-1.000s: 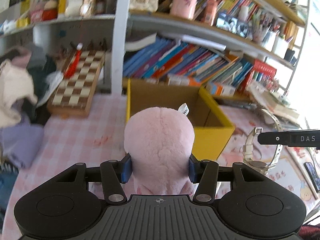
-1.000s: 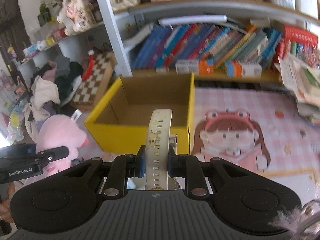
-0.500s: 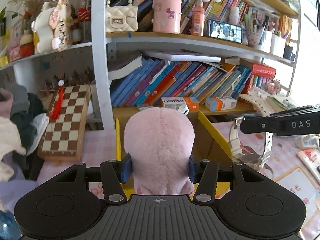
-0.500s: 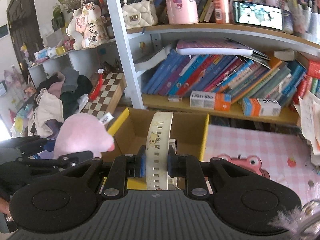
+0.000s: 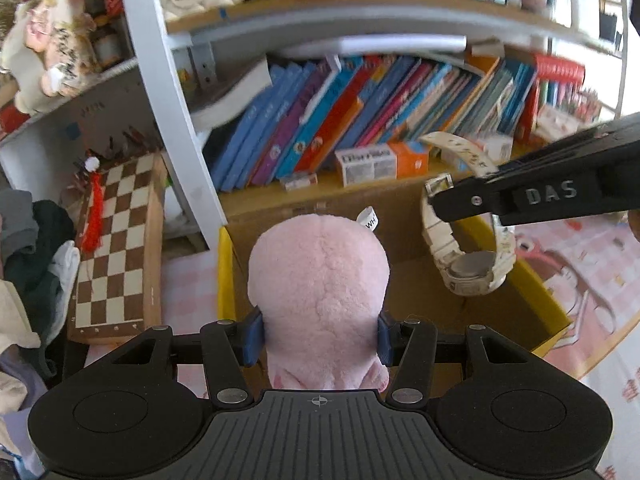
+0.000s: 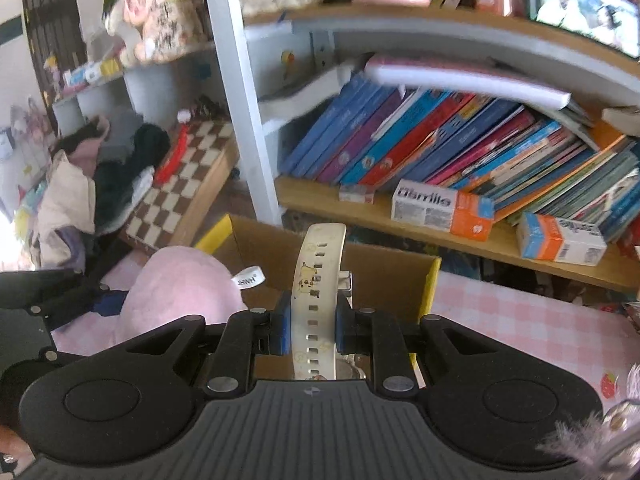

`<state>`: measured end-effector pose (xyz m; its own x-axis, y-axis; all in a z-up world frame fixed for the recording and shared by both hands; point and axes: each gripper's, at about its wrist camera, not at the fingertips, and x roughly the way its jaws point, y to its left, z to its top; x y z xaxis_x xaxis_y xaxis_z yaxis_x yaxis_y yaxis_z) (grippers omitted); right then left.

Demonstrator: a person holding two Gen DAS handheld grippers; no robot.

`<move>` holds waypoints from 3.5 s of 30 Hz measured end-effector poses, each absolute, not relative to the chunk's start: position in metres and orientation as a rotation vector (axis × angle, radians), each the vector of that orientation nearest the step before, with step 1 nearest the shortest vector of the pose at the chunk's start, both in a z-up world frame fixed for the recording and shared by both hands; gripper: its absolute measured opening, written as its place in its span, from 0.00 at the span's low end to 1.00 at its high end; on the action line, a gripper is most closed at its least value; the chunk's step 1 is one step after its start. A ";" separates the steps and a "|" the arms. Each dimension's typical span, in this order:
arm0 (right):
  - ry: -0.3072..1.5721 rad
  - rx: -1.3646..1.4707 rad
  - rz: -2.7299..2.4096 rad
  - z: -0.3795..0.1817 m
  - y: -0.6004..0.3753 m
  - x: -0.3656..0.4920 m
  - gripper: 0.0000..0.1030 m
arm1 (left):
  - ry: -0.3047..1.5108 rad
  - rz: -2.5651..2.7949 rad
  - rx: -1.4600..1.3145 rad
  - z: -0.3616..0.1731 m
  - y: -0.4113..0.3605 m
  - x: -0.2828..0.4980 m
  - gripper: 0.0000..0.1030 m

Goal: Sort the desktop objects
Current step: 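Lift the watch and pig with both tools and carry them over the yellow box, then open both tools to drop the watch and pig into the yellow box, then withdraw both tools from the box back toward the remaining table objects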

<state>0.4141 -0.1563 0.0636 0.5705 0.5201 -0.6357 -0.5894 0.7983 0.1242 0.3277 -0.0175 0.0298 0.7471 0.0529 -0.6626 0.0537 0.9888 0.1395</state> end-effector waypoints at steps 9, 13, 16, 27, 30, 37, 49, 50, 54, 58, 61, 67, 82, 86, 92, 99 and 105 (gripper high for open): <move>0.788 -0.162 0.683 0.022 -0.141 0.444 0.18 | 0.830 0.017 0.202 -0.001 -0.021 0.356 0.50; 0.815 -0.182 0.697 0.009 -0.137 0.454 0.18 | 0.862 0.017 0.219 -0.011 -0.023 0.365 0.50; 0.835 -0.197 0.705 0.000 -0.134 0.460 0.18 | 0.883 0.016 0.233 -0.017 -0.024 0.369 0.50; 0.912 -0.259 0.739 -0.017 -0.121 0.470 0.18 | 0.942 0.008 0.269 -0.031 -0.025 0.381 0.55; 0.924 -0.264 0.748 -0.018 -0.120 0.470 0.18 | 0.948 0.013 0.285 -0.035 -0.027 0.383 0.57; 0.918 -0.259 0.766 -0.015 -0.120 0.470 0.31 | 0.904 0.021 0.311 -0.028 -0.031 0.378 0.73; 0.821 -0.214 0.776 0.023 -0.131 0.455 0.58 | 0.767 0.057 0.344 0.011 -0.033 0.347 0.81; 0.810 -0.210 0.773 0.027 -0.133 0.452 0.59 | 0.755 0.061 0.340 0.014 -0.032 0.343 0.81; 0.778 -0.180 0.756 0.044 -0.141 0.438 0.60 | 0.710 0.071 0.323 0.029 -0.028 0.324 0.82; 0.736 -0.147 0.734 0.062 -0.150 0.417 0.62 | 0.663 0.074 0.294 0.042 -0.021 0.301 0.82; 0.697 -0.120 0.713 0.077 -0.158 0.396 0.64 | 0.628 0.069 0.267 0.053 -0.016 0.283 0.82; 0.641 -0.083 0.655 0.095 -0.175 0.353 0.66 | 0.572 0.058 0.236 0.070 -0.005 0.245 0.86; 0.581 -0.063 0.449 0.083 -0.207 0.239 0.80 | 0.553 0.016 0.222 0.070 0.019 0.163 0.93; 0.611 -0.037 0.394 0.069 -0.212 0.217 0.81 | 0.572 0.009 0.214 0.061 0.025 0.147 0.93; 0.623 -0.029 0.314 0.050 -0.215 0.183 0.87 | 0.581 0.015 0.221 0.049 0.031 0.126 0.93; 0.616 -0.026 0.265 0.029 -0.210 0.149 0.93 | 0.593 0.021 0.231 0.032 0.033 0.106 0.93; 0.640 -0.044 0.249 0.012 -0.204 0.128 0.95 | 0.604 0.028 0.216 0.016 0.034 0.091 0.93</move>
<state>0.1284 -0.2044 0.0120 0.7735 0.2158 -0.5959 -0.2430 0.9694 0.0356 0.0912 0.0342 0.0164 0.8237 0.0888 -0.5601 0.0368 0.9772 0.2092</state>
